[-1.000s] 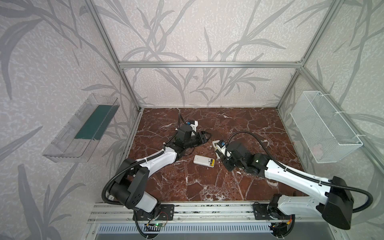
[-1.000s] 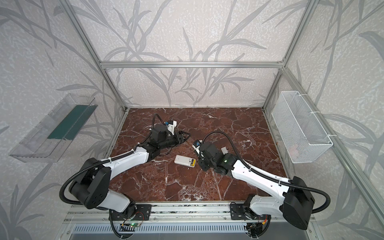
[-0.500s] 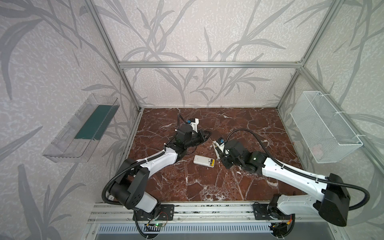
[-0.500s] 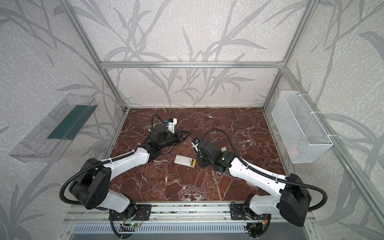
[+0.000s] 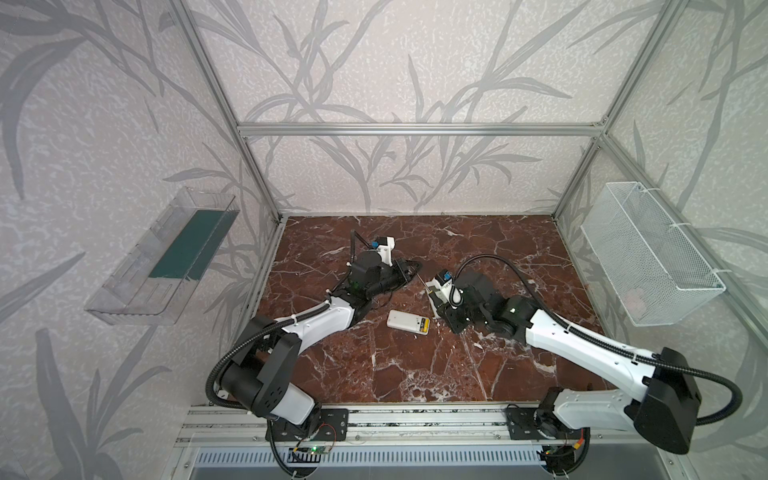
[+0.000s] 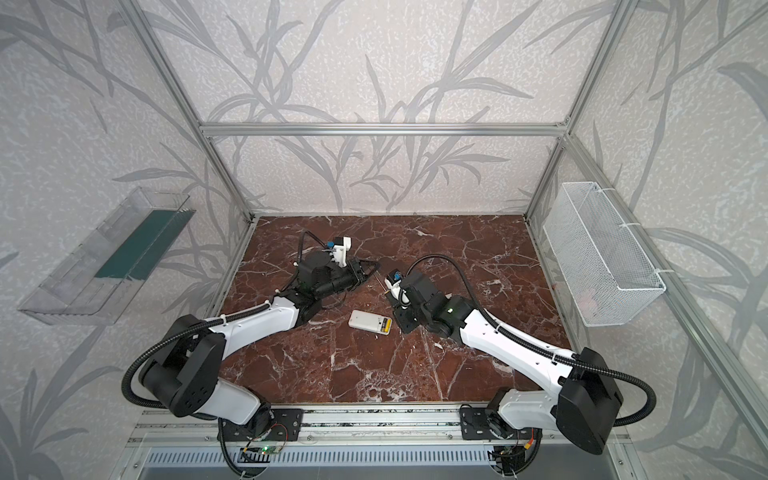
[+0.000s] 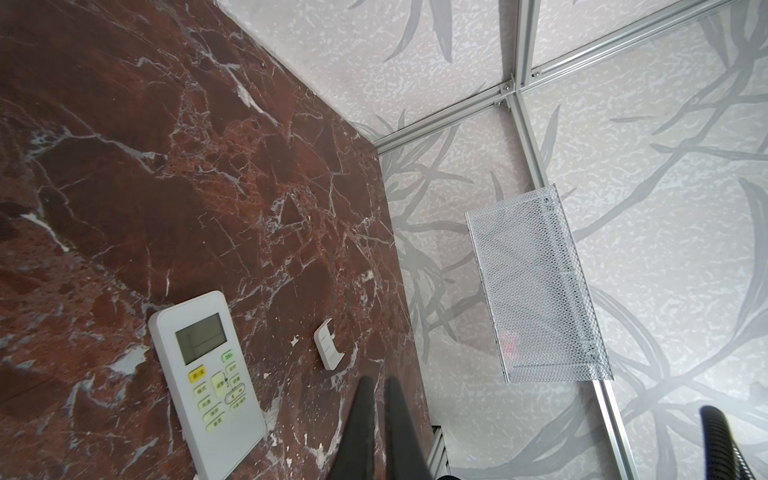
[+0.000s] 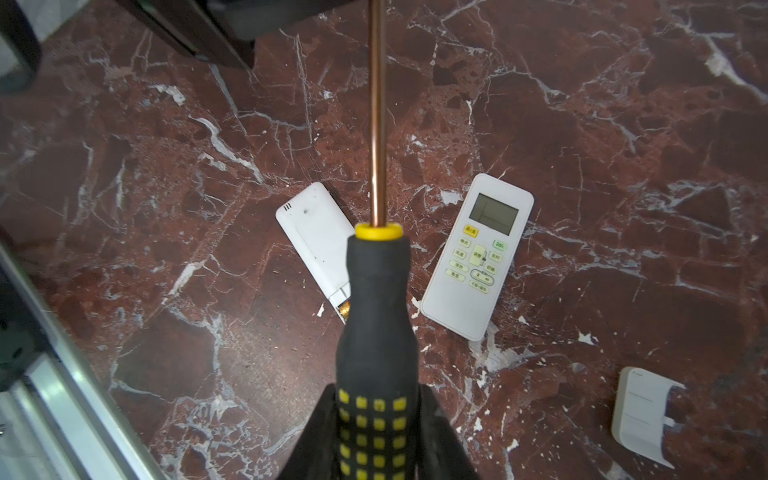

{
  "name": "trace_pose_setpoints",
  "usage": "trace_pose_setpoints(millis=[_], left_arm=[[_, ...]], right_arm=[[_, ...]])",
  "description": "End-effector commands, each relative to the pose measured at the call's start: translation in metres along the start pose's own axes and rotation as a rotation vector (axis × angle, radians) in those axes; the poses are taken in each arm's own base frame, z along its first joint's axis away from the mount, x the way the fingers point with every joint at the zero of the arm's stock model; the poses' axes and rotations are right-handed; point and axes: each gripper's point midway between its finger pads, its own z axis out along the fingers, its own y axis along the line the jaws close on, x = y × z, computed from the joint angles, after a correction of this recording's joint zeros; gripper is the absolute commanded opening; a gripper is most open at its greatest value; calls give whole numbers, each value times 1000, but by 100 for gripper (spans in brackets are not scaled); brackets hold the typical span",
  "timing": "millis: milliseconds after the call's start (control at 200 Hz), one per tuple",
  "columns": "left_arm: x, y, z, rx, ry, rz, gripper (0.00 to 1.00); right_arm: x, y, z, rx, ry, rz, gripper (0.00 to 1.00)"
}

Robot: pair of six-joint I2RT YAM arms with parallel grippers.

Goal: Unload the batteries from the remote control

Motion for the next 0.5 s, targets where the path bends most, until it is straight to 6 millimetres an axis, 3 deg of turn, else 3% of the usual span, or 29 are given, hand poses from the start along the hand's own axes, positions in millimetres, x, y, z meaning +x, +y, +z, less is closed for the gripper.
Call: trace_pose_setpoints(millis=[0,75,160,495], left_arm=[[-8,-15,-2,78,-22,-10,0],[-13,-20,-4,105,-32,-23,0],[-17,-23,-5,120,-38,-39,0],[-26,-28,-6,119,-25,-169,0]], right_arm=[[-19,13,-16,-126,-81,41,43],[-20,14,-20,-167,-118,53,54],[-22,11,-25,-202,-169,82,59],[-28,-4,-38,-113,-294,-21,57]])
